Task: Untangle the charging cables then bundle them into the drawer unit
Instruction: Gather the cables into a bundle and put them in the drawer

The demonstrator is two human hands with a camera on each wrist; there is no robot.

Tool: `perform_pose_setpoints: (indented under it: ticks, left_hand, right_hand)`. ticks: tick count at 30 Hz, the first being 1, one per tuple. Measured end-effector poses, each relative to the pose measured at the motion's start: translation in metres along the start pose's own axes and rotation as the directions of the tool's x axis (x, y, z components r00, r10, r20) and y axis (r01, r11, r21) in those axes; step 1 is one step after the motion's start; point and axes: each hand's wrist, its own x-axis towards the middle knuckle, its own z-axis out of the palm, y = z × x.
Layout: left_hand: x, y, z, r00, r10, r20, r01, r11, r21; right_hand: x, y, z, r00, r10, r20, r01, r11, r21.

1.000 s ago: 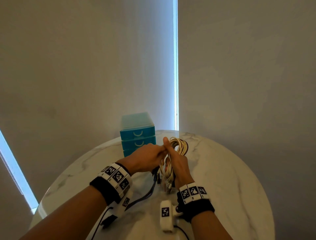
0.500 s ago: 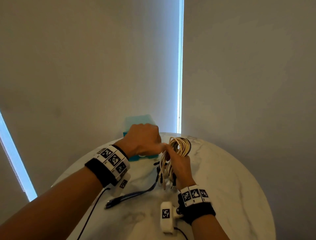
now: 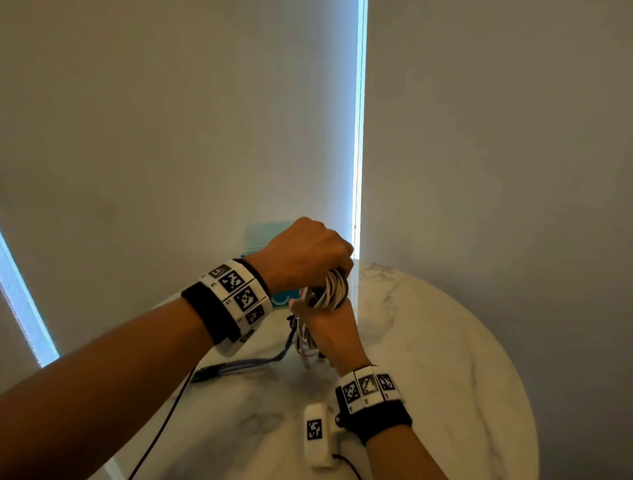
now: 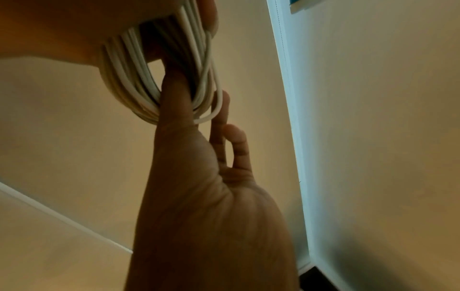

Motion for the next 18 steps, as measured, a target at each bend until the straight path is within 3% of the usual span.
perform_pose_setpoints:
  ticks: [3, 5, 7, 8, 9, 11, 12, 13, 14, 16, 18]
  left_hand:
    - [0.002, 0.004, -0.003, 0.993, 0.104, 0.049, -0.110, 0.985, 0.131]
    - [-0.001, 0.003, 0.002, 0.995, 0.100, 0.024, -0.102, 0.989, 0.107]
    - [-0.009, 0.000, 0.014, 0.994, -0.005, -0.107, -0.006, 0.995, -0.102]
    - [-0.014, 0.000, 0.024, 0.983, -0.112, -0.143, 0.067, 0.954, -0.292]
    - [-0.020, 0.001, 0.037, 0.971, -0.216, -0.107, 0.134, 0.853, -0.504]
    - [-0.032, 0.008, 0.064, 0.942, -0.318, 0.111, 0.266, 0.498, -0.825]
    - [-0.036, 0.013, 0.077, 0.926, -0.297, 0.231, 0.326, 0.324, -0.888]
    - [-0.040, 0.017, 0.089, 0.915, -0.249, 0.316, 0.371, 0.215, -0.903]
    - [-0.042, 0.020, 0.099, 0.917, -0.192, 0.350, 0.381, 0.156, -0.911]
    - [-0.048, 0.023, 0.107, 0.929, -0.110, 0.352, 0.363, 0.095, -0.927]
    - [-0.051, 0.021, 0.105, 0.915, -0.083, 0.394, 0.400, 0.090, -0.912]
  right_hand:
    - [-0.002, -0.009, 0.002, 0.998, -0.017, 0.060, 0.013, 0.997, 0.076]
    - [-0.005, -0.013, -0.001, 0.997, 0.050, 0.063, -0.054, 0.997, 0.057]
    - [-0.006, -0.008, -0.006, 0.999, 0.037, 0.024, -0.040, 0.987, 0.155]
    - [-0.006, -0.005, -0.008, 1.000, 0.015, -0.019, -0.010, 0.971, 0.238]
    - [-0.006, -0.001, -0.012, 0.998, -0.004, -0.070, 0.027, 0.945, 0.327]
    - [-0.007, 0.000, -0.018, 0.995, 0.011, -0.095, 0.043, 0.833, 0.551]
    - [-0.008, -0.001, -0.020, 0.998, 0.025, -0.060, 0.021, 0.750, 0.661]
    - [-0.007, -0.001, -0.023, 0.999, 0.050, -0.012, -0.024, 0.666, 0.745]
    - [-0.006, -0.003, -0.025, 0.996, 0.084, 0.042, -0.085, 0.606, 0.791]
    - [-0.003, -0.001, -0.029, 0.979, 0.161, 0.125, -0.196, 0.572, 0.797]
    - [0.002, 0.004, -0.030, 0.961, 0.209, 0.184, -0.271, 0.557, 0.785]
